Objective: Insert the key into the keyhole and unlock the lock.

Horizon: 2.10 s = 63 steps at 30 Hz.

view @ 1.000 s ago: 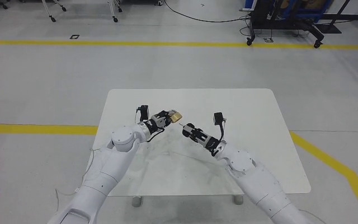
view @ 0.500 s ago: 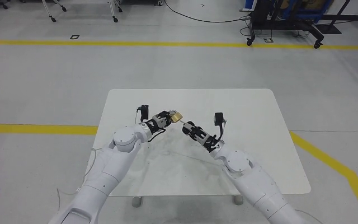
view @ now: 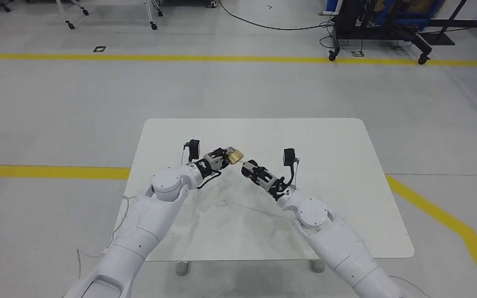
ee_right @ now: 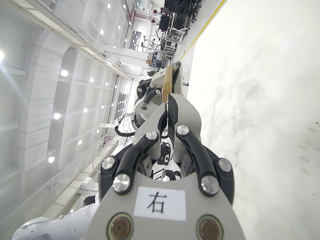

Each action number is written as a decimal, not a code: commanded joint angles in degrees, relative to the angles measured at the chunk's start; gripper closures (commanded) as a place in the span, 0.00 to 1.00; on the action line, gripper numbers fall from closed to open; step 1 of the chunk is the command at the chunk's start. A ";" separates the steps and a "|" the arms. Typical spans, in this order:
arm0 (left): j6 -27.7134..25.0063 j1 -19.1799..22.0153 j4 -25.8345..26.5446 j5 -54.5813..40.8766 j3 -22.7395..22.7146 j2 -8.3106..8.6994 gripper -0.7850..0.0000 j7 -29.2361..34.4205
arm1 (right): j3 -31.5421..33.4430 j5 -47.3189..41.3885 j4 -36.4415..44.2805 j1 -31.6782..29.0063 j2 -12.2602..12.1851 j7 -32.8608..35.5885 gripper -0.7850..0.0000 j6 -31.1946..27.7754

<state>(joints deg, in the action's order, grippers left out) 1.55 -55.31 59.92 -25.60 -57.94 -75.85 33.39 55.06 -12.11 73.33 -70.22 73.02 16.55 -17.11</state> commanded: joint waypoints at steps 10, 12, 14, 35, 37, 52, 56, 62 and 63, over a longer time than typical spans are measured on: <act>-0.23 -0.14 -0.18 -0.45 0.02 -0.44 1.00 0.40 | 0.65 0.60 0.37 -0.80 0.36 -0.08 1.00 -0.53; -0.23 -0.14 -0.19 -0.39 0.05 -0.50 1.00 0.59 | 0.42 1.05 0.33 -0.71 0.52 -0.31 1.00 -0.35; -0.27 -0.13 -0.18 -0.19 0.06 -0.53 1.00 0.92 | 0.24 1.33 0.10 -0.50 0.69 -0.59 1.00 -0.22; -2.87 -1.20 1.10 0.28 -2.26 -0.51 1.00 -0.32 | 0.70 0.57 -0.78 0.51 1.35 -1.37 0.00 -0.21; -4.15 -1.58 1.53 0.01 -2.74 -0.48 1.00 -0.48 | 1.58 -4.63 0.82 -0.63 1.32 1.97 0.00 -1.46; -7.97 -2.54 2.42 -2.76 -4.08 -0.53 1.00 4.67 | 3.61 -38.80 -5.42 1.18 2.21 30.98 0.71 5.82; -8.23 -2.50 2.16 -3.00 -4.29 -0.53 1.00 5.75 | 3.30 -42.81 -8.96 3.04 2.82 33.87 0.69 7.90; -8.59 -2.42 2.09 -3.10 -4.46 -0.53 1.00 7.16 | 2.80 -44.09 -12.36 4.67 3.51 34.76 0.69 8.34; -8.62 -2.37 2.07 -3.00 -4.44 -0.52 1.00 7.50 | 2.75 -44.24 -12.73 4.84 3.61 34.84 0.69 8.29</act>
<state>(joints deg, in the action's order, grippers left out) -7.05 -57.72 62.01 -28.69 -62.41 -76.37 40.51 57.86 -56.19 60.99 -65.55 76.53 51.32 -8.77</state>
